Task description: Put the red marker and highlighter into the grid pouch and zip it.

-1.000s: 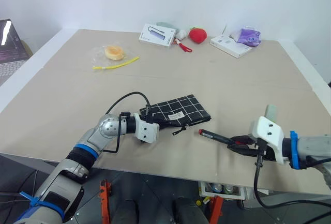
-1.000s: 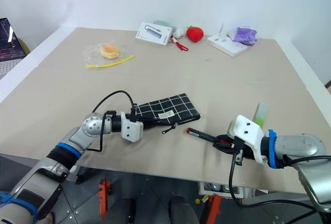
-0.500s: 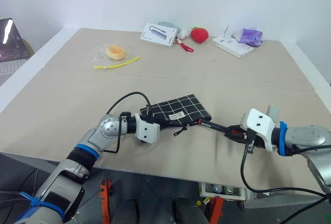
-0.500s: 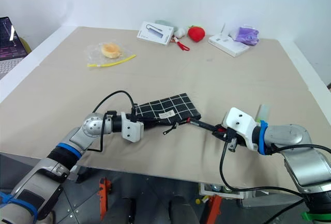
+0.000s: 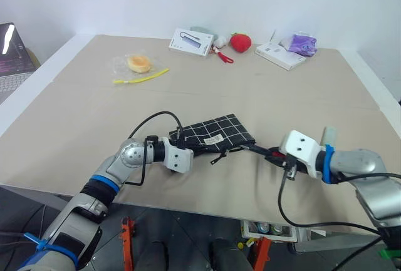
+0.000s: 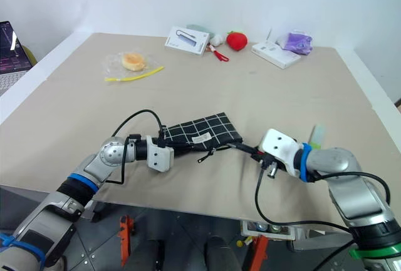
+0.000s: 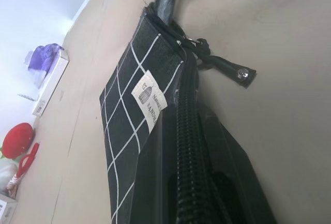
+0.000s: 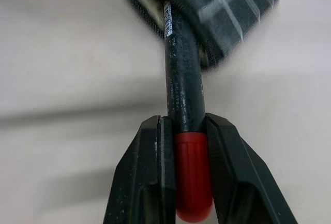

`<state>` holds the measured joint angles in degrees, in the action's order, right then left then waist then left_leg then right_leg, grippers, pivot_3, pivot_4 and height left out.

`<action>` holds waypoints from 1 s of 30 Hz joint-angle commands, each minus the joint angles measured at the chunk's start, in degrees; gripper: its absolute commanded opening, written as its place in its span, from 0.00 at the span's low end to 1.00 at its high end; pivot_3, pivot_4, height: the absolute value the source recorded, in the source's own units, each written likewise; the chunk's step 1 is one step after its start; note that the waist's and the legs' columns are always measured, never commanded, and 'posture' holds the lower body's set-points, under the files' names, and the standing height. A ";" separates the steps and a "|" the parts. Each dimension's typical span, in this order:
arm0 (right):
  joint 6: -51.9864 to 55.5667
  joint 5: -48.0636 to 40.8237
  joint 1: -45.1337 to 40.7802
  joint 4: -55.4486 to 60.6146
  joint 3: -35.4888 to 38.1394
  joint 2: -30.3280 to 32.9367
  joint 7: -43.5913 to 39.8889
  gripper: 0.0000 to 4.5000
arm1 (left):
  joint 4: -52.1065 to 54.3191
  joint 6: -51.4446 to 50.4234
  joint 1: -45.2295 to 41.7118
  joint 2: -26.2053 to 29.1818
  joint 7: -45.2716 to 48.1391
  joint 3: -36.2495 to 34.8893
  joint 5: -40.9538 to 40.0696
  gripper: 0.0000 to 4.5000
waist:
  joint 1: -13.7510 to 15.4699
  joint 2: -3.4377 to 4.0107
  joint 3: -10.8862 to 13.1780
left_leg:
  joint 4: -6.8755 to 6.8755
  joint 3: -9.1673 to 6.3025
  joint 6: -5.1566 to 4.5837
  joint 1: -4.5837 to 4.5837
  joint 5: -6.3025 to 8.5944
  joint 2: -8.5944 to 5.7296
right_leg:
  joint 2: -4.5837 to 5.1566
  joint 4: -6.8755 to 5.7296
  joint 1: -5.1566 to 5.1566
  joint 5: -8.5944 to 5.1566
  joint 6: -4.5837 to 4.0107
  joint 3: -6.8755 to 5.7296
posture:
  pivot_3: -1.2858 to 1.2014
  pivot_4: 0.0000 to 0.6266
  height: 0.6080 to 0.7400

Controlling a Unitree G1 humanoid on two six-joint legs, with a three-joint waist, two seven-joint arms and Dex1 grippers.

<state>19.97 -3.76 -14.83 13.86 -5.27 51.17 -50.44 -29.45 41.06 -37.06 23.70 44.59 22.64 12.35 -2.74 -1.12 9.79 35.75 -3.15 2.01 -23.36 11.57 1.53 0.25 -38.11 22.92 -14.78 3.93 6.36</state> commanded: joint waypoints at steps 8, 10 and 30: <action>-15.44 9.94 -13.49 -2.36 -11.89 -6.81 -2.21 0.12 | 7.80 -5.15 0.07 -1.98 7.85 -0.76 -10.49 0.00 | 0.00 0.01 0.03 | -0.06 -0.02 0.01 -0.09 0.00 0.00 | -0.01 0.00 0.11 -0.03 0.01 -0.02 | 0.52 0.24 0.95; -19.28 10.35 -14.69 -3.58 -12.46 -7.82 -2.95 0.12 | 8.06 -5.81 0.12 -2.07 8.27 -1.00 -10.80 0.00 | 0.00 0.01 0.03 | -0.05 -0.03 0.01 -0.09 0.00 0.01 | -0.01 0.00 0.10 -0.03 0.00 -0.03 | 0.52 0.24 0.95; 12.15 -17.59 -10.48 11.33 13.74 -8.46 -3.56 0.98 | 13.69 -22.97 3.76 -5.36 9.31 -6.09 -18.28 0.00 | 0.08 0.03 0.05 | 0.06 -0.11 0.01 -0.08 -0.01 0.01 | -0.02 -0.09 0.05 0.01 -0.05 -0.06 | 0.52 0.24 0.95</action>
<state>25.94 -14.66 -24.76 20.64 2.03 43.09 -56.00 -18.24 18.80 -33.29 18.51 54.12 17.82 -4.98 -2.66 -1.08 9.84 35.81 -3.28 2.02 -23.44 11.56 1.54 0.23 -38.20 22.96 -14.77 3.86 6.28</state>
